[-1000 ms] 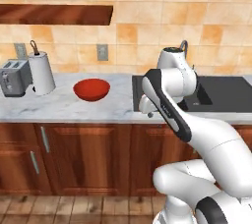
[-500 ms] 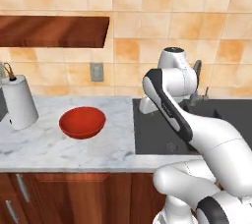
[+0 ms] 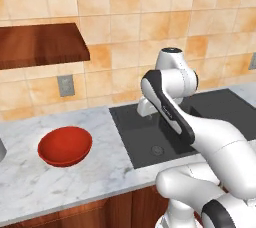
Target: Clear the mugs and bowl far away from the sink.
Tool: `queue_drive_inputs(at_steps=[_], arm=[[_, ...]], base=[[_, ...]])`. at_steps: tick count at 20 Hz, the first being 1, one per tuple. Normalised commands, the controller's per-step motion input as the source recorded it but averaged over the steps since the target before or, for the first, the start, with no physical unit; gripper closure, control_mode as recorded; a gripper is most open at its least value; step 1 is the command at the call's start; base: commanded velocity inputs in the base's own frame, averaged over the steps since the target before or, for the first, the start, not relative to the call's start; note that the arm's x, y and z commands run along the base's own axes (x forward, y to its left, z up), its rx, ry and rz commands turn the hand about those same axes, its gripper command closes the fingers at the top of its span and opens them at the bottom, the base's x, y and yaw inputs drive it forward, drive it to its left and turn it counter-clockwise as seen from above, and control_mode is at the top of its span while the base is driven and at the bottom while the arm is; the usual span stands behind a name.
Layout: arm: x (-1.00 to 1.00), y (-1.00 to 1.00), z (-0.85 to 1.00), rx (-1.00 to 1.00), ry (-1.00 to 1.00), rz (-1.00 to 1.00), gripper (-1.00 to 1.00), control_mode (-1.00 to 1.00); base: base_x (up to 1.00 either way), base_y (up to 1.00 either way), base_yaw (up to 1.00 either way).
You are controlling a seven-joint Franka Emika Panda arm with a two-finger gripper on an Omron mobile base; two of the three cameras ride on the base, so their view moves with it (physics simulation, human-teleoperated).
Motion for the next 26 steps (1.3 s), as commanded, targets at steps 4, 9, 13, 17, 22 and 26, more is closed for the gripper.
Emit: queue_drive_inputs(at_steps=[4, 9, 13, 17, 22, 26], arm=[[0.11, 0.00, 0.00, 0.00, 0.00, -0.01, -1.00, -1.00], [0.17, 0.65, -0.48, 0.00, 0.00, -0.04, -1.00, -1.00], [0.29, 0.93, -0.54, 0.01, 0.00, -0.04, -1.00, -1.00], [0.47, 0.86, -0.41, 0.03, 0.00, -0.15, -1.00, -1.00], [0.45, 0.53, -0.19, 0.10, 0.00, -0.08, -1.00, -1.00], [0.52, 0.41, -0.08, 0.09, 0.00, -0.03, -1.00, -1.00]], base=[[0.67, 0.15, -0.25], [0.00, 0.00, 0.00], [0.00, 0.00, 0.00], [0.00, 0.00, 0.00], [0.00, 0.00, 0.00], [0.00, 0.00, 0.00]])
